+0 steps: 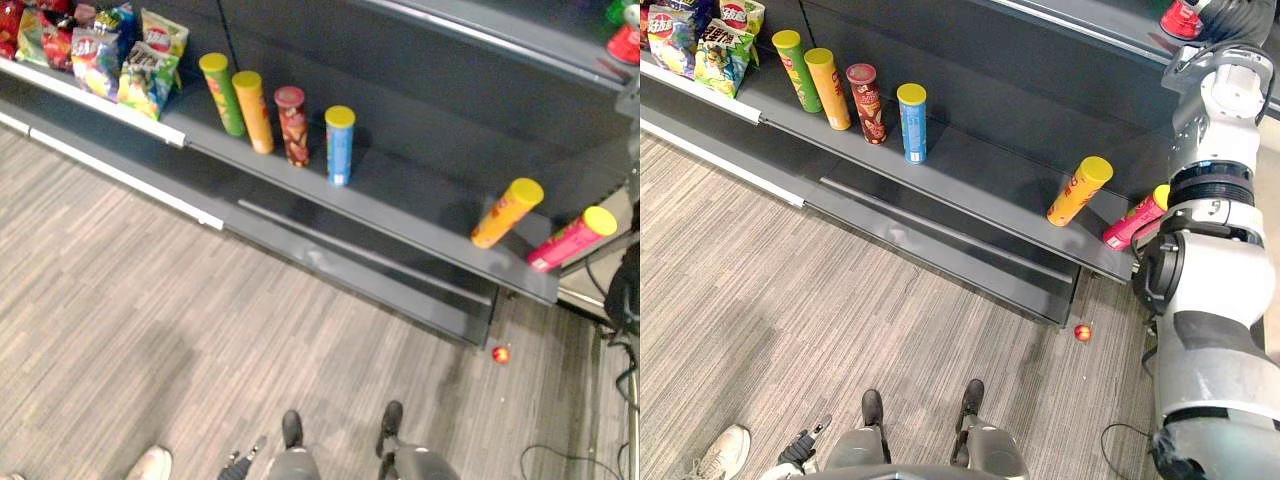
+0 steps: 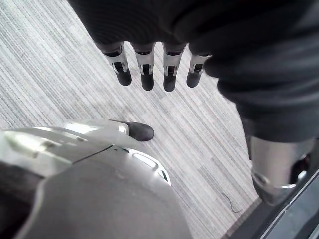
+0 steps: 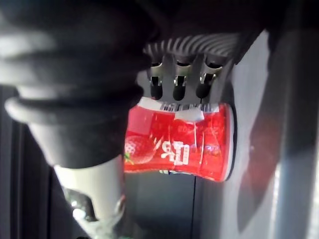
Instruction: Put the gum and the chips on the shelf.
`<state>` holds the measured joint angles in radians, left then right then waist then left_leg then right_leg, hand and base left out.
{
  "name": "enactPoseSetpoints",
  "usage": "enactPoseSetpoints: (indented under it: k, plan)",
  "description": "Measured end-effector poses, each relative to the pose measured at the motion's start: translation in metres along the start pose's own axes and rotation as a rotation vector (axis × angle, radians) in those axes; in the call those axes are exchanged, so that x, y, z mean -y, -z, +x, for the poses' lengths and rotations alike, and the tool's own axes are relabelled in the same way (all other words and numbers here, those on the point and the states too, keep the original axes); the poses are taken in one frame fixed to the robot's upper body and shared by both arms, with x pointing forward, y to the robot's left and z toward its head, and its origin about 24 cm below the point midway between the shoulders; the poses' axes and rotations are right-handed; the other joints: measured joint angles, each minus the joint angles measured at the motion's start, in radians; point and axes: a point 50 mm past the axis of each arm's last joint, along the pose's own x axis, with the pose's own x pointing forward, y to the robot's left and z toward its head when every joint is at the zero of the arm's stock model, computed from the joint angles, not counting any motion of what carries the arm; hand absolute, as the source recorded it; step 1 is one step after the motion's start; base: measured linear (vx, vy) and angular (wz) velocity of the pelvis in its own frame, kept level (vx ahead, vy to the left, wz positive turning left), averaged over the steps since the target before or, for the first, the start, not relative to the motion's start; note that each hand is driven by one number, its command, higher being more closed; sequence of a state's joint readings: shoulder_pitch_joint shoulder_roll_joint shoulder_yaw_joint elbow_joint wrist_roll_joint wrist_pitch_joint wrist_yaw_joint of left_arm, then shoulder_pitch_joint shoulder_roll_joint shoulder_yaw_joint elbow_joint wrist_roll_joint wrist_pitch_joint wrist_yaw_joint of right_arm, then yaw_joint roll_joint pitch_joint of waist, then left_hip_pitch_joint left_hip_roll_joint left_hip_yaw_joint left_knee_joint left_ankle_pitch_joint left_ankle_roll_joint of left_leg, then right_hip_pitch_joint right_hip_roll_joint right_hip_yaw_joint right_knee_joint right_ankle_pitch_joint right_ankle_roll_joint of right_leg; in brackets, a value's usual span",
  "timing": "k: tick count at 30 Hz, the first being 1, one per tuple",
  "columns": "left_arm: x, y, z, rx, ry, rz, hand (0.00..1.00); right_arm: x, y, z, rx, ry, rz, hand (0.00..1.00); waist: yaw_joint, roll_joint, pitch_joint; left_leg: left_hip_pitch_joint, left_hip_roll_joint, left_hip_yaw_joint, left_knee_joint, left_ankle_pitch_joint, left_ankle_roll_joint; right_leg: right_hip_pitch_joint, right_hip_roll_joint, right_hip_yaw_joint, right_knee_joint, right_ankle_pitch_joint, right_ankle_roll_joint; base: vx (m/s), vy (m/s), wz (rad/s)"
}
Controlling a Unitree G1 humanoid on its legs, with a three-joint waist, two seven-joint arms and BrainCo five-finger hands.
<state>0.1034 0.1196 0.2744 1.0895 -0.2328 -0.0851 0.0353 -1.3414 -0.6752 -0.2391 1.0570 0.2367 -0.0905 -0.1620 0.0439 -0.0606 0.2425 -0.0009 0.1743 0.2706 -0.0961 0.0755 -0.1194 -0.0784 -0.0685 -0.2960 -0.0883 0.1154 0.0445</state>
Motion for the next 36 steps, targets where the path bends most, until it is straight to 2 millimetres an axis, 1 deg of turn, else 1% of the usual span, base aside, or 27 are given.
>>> enactPoseSetpoints:
  k: [4,7,9,11,12,14,18,19,20,21,23,24,26,27,28,29,30,31,33,34,36]
  plan:
    - [0.001,-0.002,0.0,0.009,0.002,-0.006,0.0,-0.001,0.007,-0.005,0.008,0.026,0.027,0.0,-0.003,0.001,-0.001,0.023,0.003,0.013,0.0,-0.003,-0.004,0.02,0.003,0.007,-0.003,0.0,0.0,0.02,0.001,-0.06]
    - [0.002,-0.003,0.0,0.013,0.005,-0.008,0.0,0.0,-0.004,-0.007,0.065,0.052,0.045,0.0,-0.005,0.004,-0.003,0.025,0.005,0.017,0.0,-0.003,-0.004,0.02,0.005,0.007,-0.005,0.003,-0.001,0.0,-0.001,-0.04]
    - [0.003,-0.001,0.0,0.009,0.007,0.0,0.0,0.004,-0.016,-0.009,0.13,0.084,0.068,0.0,-0.007,0.01,-0.007,0.03,0.006,0.017,0.0,-0.003,-0.004,0.027,0.005,0.005,-0.007,0.003,-0.001,0.0,0.0,0.0]
    - [0.003,0.001,-0.001,0.003,0.008,0.004,0.0,0.003,-0.024,-0.012,0.177,0.091,0.075,0.0,-0.008,0.015,-0.018,0.038,0.007,0.018,0.0,-0.004,-0.006,0.034,0.006,0.006,-0.009,0.003,-0.001,0.02,0.001,-0.01]
    - [0.003,0.003,-0.001,-0.001,0.006,0.004,0.0,-0.002,-0.029,-0.017,0.222,0.083,0.064,0.0,-0.011,0.016,-0.034,0.038,0.007,0.018,0.0,-0.006,-0.008,0.035,0.007,0.007,-0.012,0.003,-0.001,0.04,0.001,-0.04]
    - [0.003,0.003,-0.001,-0.003,0.004,-0.001,0.0,-0.005,-0.032,-0.022,0.26,0.074,0.067,0.0,-0.011,0.016,-0.046,0.039,0.009,0.018,0.0,-0.007,-0.009,0.036,0.009,0.007,-0.013,0.003,-0.001,0.02,0.0,-0.01]
    - [0.002,0.006,-0.002,-0.013,-0.005,-0.01,0.0,-0.017,-0.044,-0.051,0.426,0.018,0.084,0.0,-0.012,0.015,-0.083,0.042,0.013,0.019,0.0,-0.008,-0.011,0.04,0.014,0.007,-0.014,0.002,-0.001,0.0,0.0,0.0]
    - [0.002,0.007,-0.002,-0.017,-0.007,-0.011,0.0,-0.022,-0.045,-0.064,0.47,-0.01,0.108,0.0,-0.012,0.016,-0.092,0.045,0.014,0.019,0.0,-0.008,-0.011,0.043,0.014,0.007,-0.015,0.002,-0.001,0.0,0.0,0.0]
    - [0.001,0.01,-0.003,-0.027,-0.009,-0.008,0.0,-0.03,-0.04,-0.08,0.5,-0.047,0.128,0.0,-0.012,0.015,-0.101,0.05,0.014,0.02,0.0,-0.008,-0.011,0.049,0.014,0.007,-0.015,0.002,-0.001,0.0,0.0,0.0]
    - [0.001,0.012,-0.003,-0.035,-0.011,-0.005,0.0,-0.035,-0.035,-0.089,0.508,-0.066,0.137,0.0,-0.012,0.015,-0.105,0.053,0.014,0.021,-0.001,-0.009,-0.012,0.051,0.014,0.008,-0.014,0.002,-0.001,0.01,0.009,-0.06]
    - [-0.001,0.018,-0.004,-0.057,-0.018,0.002,0.0,-0.059,-0.012,-0.131,0.486,-0.216,0.207,0.0,-0.012,0.015,-0.129,0.059,0.014,0.024,-0.005,-0.012,-0.012,0.052,0.014,0.016,-0.014,0.001,-0.001,-0.01,0.006,-0.11]
    - [-0.001,0.018,-0.004,-0.059,-0.019,0.004,0.0,-0.065,-0.005,-0.141,0.465,-0.26,0.23,0.0,-0.012,0.015,-0.131,0.06,0.014,0.025,-0.005,-0.012,-0.012,0.052,0.014,0.018,-0.014,0.0,-0.002,-0.01,0.003,-0.09]
    - [-0.001,0.019,-0.004,-0.062,-0.018,0.006,0.0,-0.094,0.019,-0.184,0.353,-0.473,0.332,0.0,-0.012,0.013,-0.138,0.061,0.015,0.026,-0.006,-0.015,-0.01,0.052,0.014,0.022,-0.012,-0.006,-0.001,0.0,0.0,0.0]
    - [-0.002,0.02,-0.005,-0.063,-0.018,0.006,0.0,-0.1,0.025,-0.194,0.319,-0.525,0.364,0.0,-0.012,0.012,-0.14,0.061,0.015,0.025,-0.006,-0.015,-0.011,0.052,0.014,0.022,-0.011,-0.006,-0.001,0.0,0.0,0.0]
    - [-0.002,0.021,-0.005,-0.067,-0.019,0.007,0.0,-0.11,0.032,-0.209,0.27,-0.603,0.397,0.0,-0.012,0.01,-0.145,0.061,0.015,0.025,-0.006,-0.015,-0.011,0.051,0.014,0.022,-0.011,-0.006,-0.001,0.0,0.0,0.0]
    - [-0.005,0.025,-0.006,-0.075,-0.023,0.007,0.0,-0.122,0.042,-0.233,0.195,-0.718,0.458,0.0,-0.01,0.007,-0.15,0.062,0.015,0.024,-0.006,-0.016,-0.012,0.052,0.014,0.022,-0.008,-0.007,-0.002,0.0,0.0,0.0]
    - [-0.006,0.027,-0.007,-0.08,-0.027,0.007,0.0,-0.129,0.047,-0.248,0.148,-0.79,0.497,0.0,-0.01,0.005,-0.151,0.064,0.014,0.024,-0.006,-0.016,-0.013,0.051,0.013,0.023,-0.004,-0.007,-0.003,0.0,0.0,0.0]
    - [-0.007,0.028,-0.007,-0.083,-0.029,0.008,0.0,-0.132,0.051,-0.257,0.114,-0.831,0.524,0.0,-0.01,0.003,-0.153,0.066,0.014,0.025,-0.006,-0.017,-0.013,0.051,0.013,0.024,-0.002,-0.008,-0.003,0.0,0.0,0.0]
    - [-0.011,0.033,-0.009,-0.097,-0.038,0.01,0.0,-0.139,0.068,-0.292,-0.022,-0.956,0.58,0.0,-0.01,-0.004,-0.157,0.072,0.013,0.026,-0.006,-0.017,-0.014,0.053,0.009,0.029,0.003,-0.008,-0.003,0.01,0.008,-0.02]
    - [-0.011,0.033,-0.009,-0.099,-0.039,0.01,0.0,-0.139,0.07,-0.295,-0.037,-0.965,0.586,0.0,-0.01,-0.004,-0.157,0.073,0.012,0.026,-0.006,-0.017,-0.014,0.053,0.008,0.029,0.003,-0.008,-0.003,0.0,0.0,0.0]
    - [-0.014,0.038,-0.011,-0.112,-0.045,0.011,0.0,-0.133,0.096,-0.323,-0.207,-1.01,0.6,0.0,-0.012,-0.008,-0.164,0.074,0.007,0.025,-0.006,-0.018,-0.012,0.055,0.003,0.028,0.005,-0.008,-0.003,0.01,0.016,0.01]
